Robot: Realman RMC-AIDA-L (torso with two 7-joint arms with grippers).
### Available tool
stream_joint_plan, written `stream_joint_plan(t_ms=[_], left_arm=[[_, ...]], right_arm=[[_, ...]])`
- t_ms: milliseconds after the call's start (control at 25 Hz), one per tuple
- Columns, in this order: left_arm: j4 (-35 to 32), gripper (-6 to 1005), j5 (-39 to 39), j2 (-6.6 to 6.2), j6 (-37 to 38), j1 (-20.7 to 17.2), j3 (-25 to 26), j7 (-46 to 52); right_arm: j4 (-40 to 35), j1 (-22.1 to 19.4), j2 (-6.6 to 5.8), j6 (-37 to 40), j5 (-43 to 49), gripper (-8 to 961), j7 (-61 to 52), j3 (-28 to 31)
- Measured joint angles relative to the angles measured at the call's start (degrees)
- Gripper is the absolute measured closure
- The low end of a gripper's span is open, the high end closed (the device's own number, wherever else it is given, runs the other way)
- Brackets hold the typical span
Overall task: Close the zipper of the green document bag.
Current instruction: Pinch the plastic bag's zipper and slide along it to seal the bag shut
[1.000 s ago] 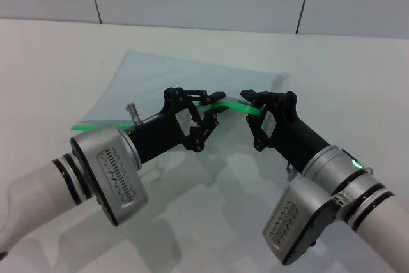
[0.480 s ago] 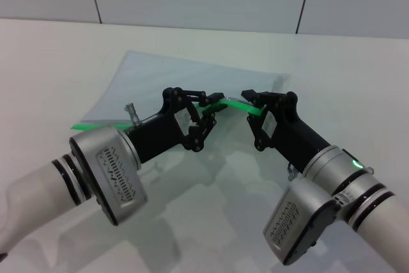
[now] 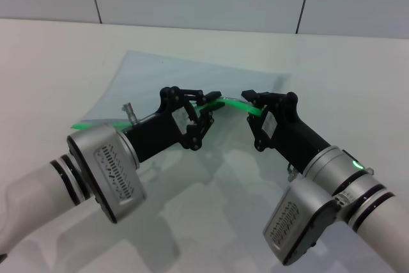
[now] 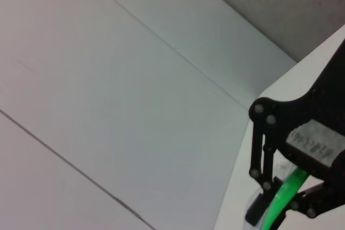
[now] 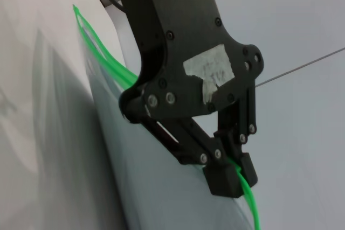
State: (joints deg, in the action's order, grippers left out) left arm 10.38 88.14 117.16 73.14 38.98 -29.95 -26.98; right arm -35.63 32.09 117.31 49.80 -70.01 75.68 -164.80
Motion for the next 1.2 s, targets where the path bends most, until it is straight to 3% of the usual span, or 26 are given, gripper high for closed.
stream_joint_plan(t_ms=[720,1200], left_arm=[[-0.01,916,-2.40,-0.08,-0.02,-1.32,0.07,0.09],[-0.14,916,-6.40,-0.26,0.62,-3.19,0.07,0.09]], right_arm=[[0.53,-0.30,-0.16,0.48,-0.90,891,-2.94,0.52],[3.08,-1.23,-0.24,4.80,-9.48,890,-3.68,0.64]])
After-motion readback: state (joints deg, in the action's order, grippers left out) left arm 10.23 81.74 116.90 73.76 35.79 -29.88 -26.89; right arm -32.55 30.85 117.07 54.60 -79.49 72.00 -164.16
